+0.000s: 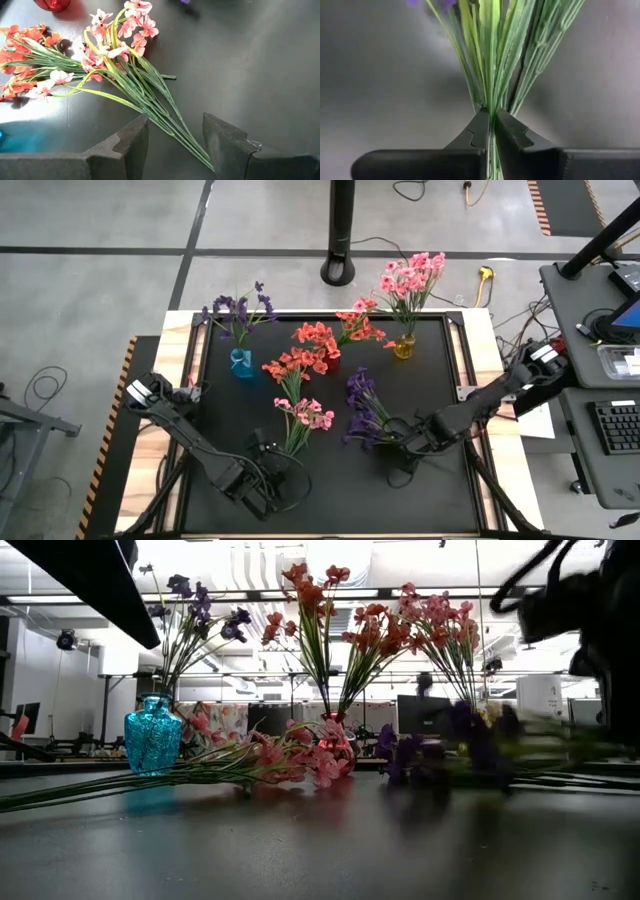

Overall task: Sort flowers into vase by color
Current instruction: Put the bottom violet flowers into the blue vase

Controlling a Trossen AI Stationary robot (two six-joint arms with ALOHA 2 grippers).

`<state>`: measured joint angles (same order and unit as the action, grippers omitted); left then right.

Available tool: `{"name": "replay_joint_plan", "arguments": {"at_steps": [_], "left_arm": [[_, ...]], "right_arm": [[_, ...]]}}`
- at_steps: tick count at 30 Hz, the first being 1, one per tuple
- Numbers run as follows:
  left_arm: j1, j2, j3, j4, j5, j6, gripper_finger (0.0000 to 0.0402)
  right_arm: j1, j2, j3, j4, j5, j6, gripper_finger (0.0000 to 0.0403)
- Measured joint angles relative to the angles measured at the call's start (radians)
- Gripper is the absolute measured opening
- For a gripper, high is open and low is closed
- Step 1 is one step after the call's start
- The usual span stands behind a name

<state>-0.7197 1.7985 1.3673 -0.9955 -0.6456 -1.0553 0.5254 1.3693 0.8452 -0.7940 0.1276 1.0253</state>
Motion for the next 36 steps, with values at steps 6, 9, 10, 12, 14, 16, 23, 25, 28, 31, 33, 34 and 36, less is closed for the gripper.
{"name": "replay_joint_plan", "arguments": {"at_steps": [6, 9, 10, 12, 14, 16, 23, 25, 28, 31, 33, 34, 36], "left_arm": [[0.000, 0.000, 0.000, 0.108, 0.000, 0.104, 0.0167], [-0.003, 0.000, 0.000, 0.209, 0.000, 0.215, 0.0167], [-0.003, 0.000, 0.000, 0.244, 0.000, 0.259, 0.0167], [-0.005, 0.000, 0.000, 0.324, 0.000, 0.355, 0.0167], [-0.005, 0.000, 0.000, 0.414, 0.000, 0.462, 0.0166], [-0.005, 0.000, 0.000, 0.518, -0.015, 0.562, 0.0163], [0.002, 0.000, -0.002, 0.811, -0.119, 0.820, 0.0156], [0.010, 0.000, -0.003, 0.894, -0.126, 0.884, 0.0156], [0.025, 0.000, -0.003, 1.009, -0.126, 0.963, 0.0156], [0.036, 0.000, -0.003, 1.080, -0.126, 1.019, 0.0156], [0.043, 0.000, -0.003, 1.128, -0.126, 1.047, 0.0156], [0.048, 0.000, -0.003, 1.148, -0.126, 1.053, 0.0156], [0.056, 0.000, -0.003, 1.178, -0.124, 1.058, 0.0156]], "right_arm": [[0.045, -0.144, 0.000, 0.000, 0.089, 0.008, 0.0014], [0.082, -0.209, 0.000, 0.024, 0.190, 0.014, 0.0013], [0.097, -0.229, 0.000, 0.037, 0.231, 0.013, 0.0013], [0.127, -0.257, -0.001, 0.074, 0.319, 0.002, 0.0013], [0.159, -0.271, -0.002, 0.142, 0.406, -0.041, 0.0013], [0.191, -0.272, -0.008, 0.247, 0.486, -0.121, 0.0013], [0.258, -0.185, -0.059, 0.886, 0.617, -0.596, 0.0013], [0.262, -0.138, -0.068, 1.103, 0.615, -0.748, 0.0013], [0.260, -0.061, -0.068, 1.371, 0.600, -0.965, 0.0013], [0.260, 0.015, -0.068, 1.570, 0.598, -1.131, 0.0013], [0.258, 0.055, -0.068, 1.673, 0.580, -1.195, 0.0013], [0.255, 0.073, -0.068, 1.715, 0.563, -1.215, 0.0013], [0.247, 0.100, -0.068, 1.778, 0.526, -1.236, 0.0013]]}}
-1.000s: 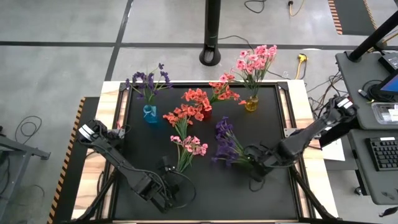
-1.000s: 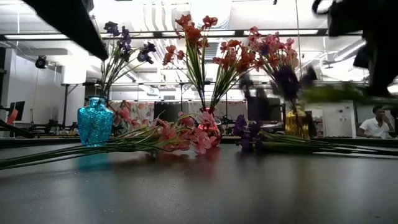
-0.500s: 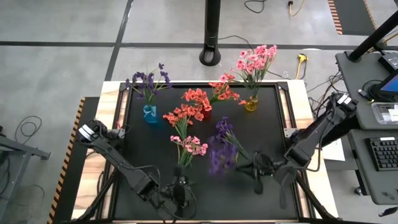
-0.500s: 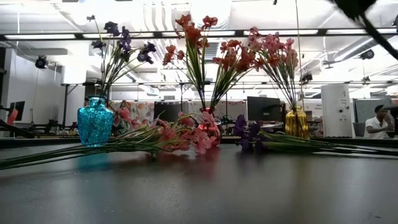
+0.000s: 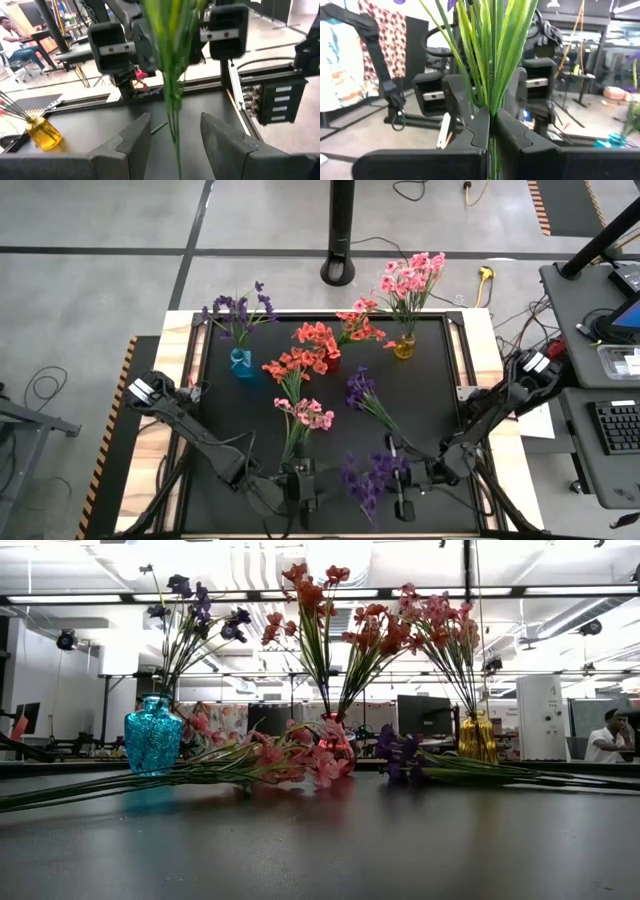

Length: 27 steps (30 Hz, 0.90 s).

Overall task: Sort flowers into vase by color
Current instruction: Put the bottom violet flowers into the blue vase

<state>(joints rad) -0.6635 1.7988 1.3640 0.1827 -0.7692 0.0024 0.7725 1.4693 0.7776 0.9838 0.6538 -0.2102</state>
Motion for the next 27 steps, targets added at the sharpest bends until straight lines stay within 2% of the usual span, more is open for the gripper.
{"name": "replay_joint_plan", "arguments": {"at_steps": [3, 8, 15, 19, 24, 27], "left_arm": [[0.007, 0.000, 0.000, 0.030, 0.004, 0.032, 0.0156], [0.026, 0.000, -0.001, 0.077, 0.089, 0.042, 0.0156], [0.037, 0.000, -0.001, 0.087, 0.107, 0.042, 0.0148], [0.036, 0.000, -0.001, 0.086, 0.107, 0.045, 0.0109], [0.036, 0.000, -0.001, 0.086, 0.107, 0.045, 0.0016], [0.036, 0.000, -0.001, 0.087, 0.102, 0.042, 0.0013]], "right_arm": [[-0.010, 0.026, 0.001, 0.064, -0.026, -0.022, 0.0013], [-0.043, 0.069, 0.022, 0.139, -0.124, -0.050, 0.0013], [-0.069, 0.111, 0.077, 0.145, -0.131, -0.134, 0.0013], [-0.071, 0.117, 0.097, 0.144, -0.131, -0.160, 0.0013], [-0.071, 0.117, 0.098, 0.143, -0.128, -0.137, 0.0013], [-0.071, 0.112, 0.098, 0.136, -0.127, -0.107, 0.0021]]}}
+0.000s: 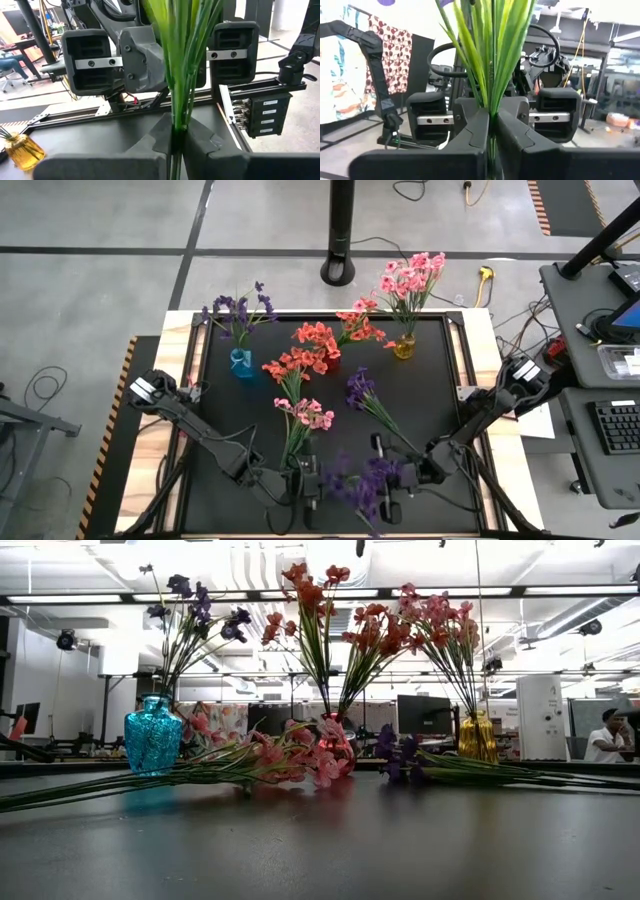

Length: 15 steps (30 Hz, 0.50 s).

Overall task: Sort flowers into vase by color
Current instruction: Put the bottom violet flowers into the blue vase

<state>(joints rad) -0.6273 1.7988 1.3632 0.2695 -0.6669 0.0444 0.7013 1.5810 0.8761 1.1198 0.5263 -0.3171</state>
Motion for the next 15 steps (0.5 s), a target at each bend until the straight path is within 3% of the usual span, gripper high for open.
{"name": "replay_joint_plan", "arguments": {"at_steps": [3, 7, 11, 15], "left_arm": [[0.000, 0.000, 0.000, -0.004, -0.003, 0.000, 0.0006], [0.002, -0.005, 0.000, -0.028, -0.030, 0.002, 0.0003], [-0.002, -0.043, 0.000, -0.189, -0.197, -0.025, 0.0002], [-0.002, -0.108, 0.000, -0.335, -0.242, -0.078, 0.0001]], "right_arm": [[0.001, -0.012, 0.000, -0.021, 0.037, 0.024, 0.0048], [0.013, -0.053, -0.001, -0.076, 0.162, 0.027, 0.0101], [0.026, -0.137, -0.001, -0.190, 0.283, 0.045, 0.0152], [0.027, -0.234, -0.001, -0.408, 0.315, 0.141, 0.0188]]}}
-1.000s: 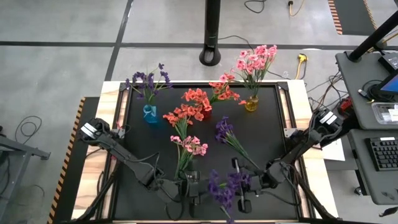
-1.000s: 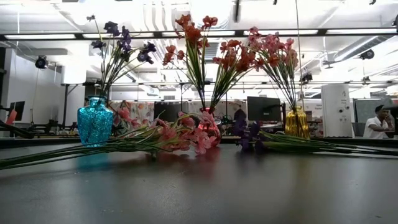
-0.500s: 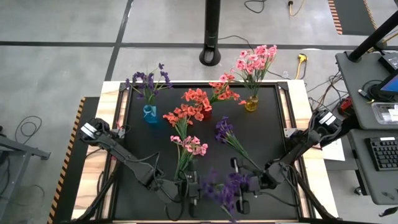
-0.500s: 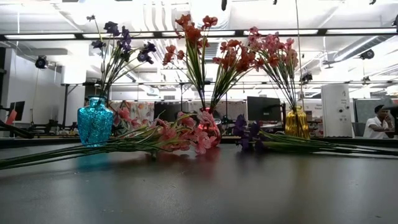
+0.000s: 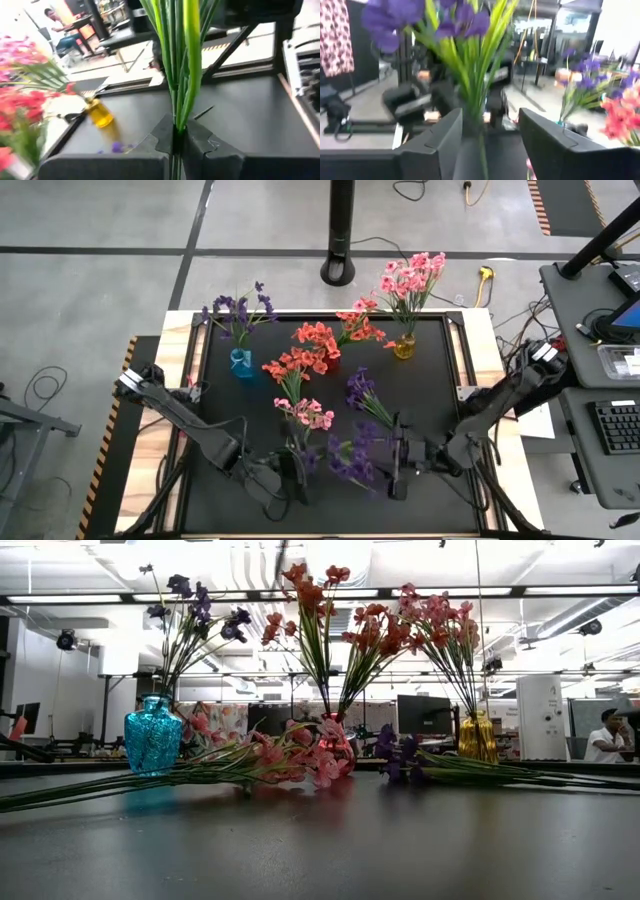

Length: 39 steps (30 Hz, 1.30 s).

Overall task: Sort flowers into vase by color
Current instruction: Put the bottom violet flowers into the blue vase

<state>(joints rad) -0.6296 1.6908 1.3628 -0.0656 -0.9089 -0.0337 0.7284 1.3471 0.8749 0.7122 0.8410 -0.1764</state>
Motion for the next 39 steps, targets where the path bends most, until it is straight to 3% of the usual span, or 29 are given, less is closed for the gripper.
{"name": "replay_joint_plan", "arguments": {"at_steps": [6, 12, 18, 27, 39], "left_arm": [[0.002, -0.131, -0.049, -0.135, -0.120, -0.041, 0.0001], [0.003, -0.347, -0.269, -0.141, -0.262, -0.087, 0.0000], [0.046, -0.626, -0.520, -0.137, -0.554, -0.160, 0.0000], [0.194, -0.884, -0.764, -0.099, -0.635, -0.224, 0.0000], [0.310, -0.947, -0.821, -0.106, -0.645, -0.219, 0.0000]], "right_arm": [[-0.021, -0.083, -0.008, -0.238, 0.001, 0.164, 0.0210], [-0.026, -0.072, -0.020, -0.250, -0.001, 0.184, 0.0212], [-0.030, -0.055, -0.021, -0.251, -0.001, 0.184, 0.0213], [-0.077, -0.008, -0.021, -0.250, -0.002, 0.199, 0.0210], [-0.104, 0.010, -0.021, -0.250, -0.002, 0.221, 0.0210]]}}
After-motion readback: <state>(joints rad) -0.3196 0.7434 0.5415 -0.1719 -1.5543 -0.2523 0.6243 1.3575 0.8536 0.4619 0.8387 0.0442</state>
